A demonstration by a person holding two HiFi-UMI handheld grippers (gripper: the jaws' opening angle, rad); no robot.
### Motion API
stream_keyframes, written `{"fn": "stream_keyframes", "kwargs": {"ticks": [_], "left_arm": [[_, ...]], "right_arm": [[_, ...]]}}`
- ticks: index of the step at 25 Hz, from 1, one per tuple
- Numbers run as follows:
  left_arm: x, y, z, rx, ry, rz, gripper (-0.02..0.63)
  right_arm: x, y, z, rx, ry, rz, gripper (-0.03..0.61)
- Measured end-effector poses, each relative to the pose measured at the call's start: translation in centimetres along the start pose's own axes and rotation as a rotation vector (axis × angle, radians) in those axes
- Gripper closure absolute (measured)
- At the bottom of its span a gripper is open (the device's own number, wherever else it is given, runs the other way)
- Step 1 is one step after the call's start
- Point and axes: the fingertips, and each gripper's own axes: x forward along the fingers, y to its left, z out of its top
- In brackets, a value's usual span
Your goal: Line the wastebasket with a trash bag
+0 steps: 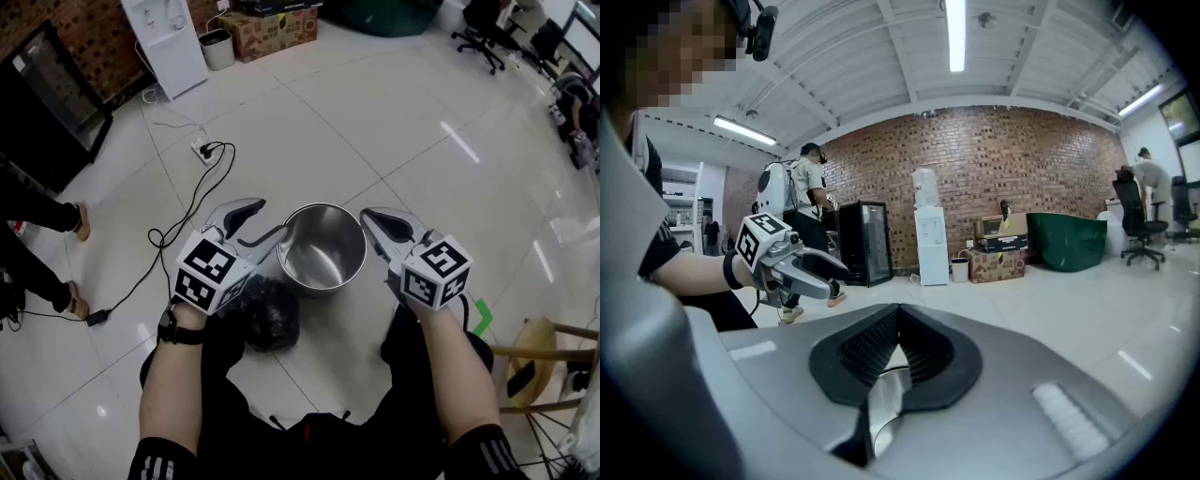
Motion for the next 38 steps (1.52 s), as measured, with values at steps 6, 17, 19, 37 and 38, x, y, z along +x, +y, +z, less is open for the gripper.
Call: {"fn": "stream_keyframes", "kwargs": {"ticks": [6, 17, 19, 37, 38], "left_arm": [[0.5, -0.5, -2.1, -0.002, 0.089, -0.035, 0.301], [1.1, -2.1, -9.9, -0.009, 0.312, -0.068, 0.301], [1.4, -3.0, -12.2, -0.052, 0.374, -0.088, 0.301], [3.0, -8.2, -33.3, 0.068, 0.927, -0.125, 0.289], [2.8, -8.1, -33.9, 0.077, 0.944, -0.126, 0.302]], "right_arm": [[-0.1, -0.2, 0.4, 0.001, 0.002, -0.005, 0.572], [0.1, 0.0, 0.9, 0.003, -0.017, 0.001, 0.572], [0.0, 0.1, 1.1, 0.003, -0.021, 0.003, 0.572], [0.7, 0.6, 0.9, -0.001, -0.016, 0.009, 0.572], [0.7, 0.6, 0.8, -0.002, -0.016, 0.010, 0.572]]}}
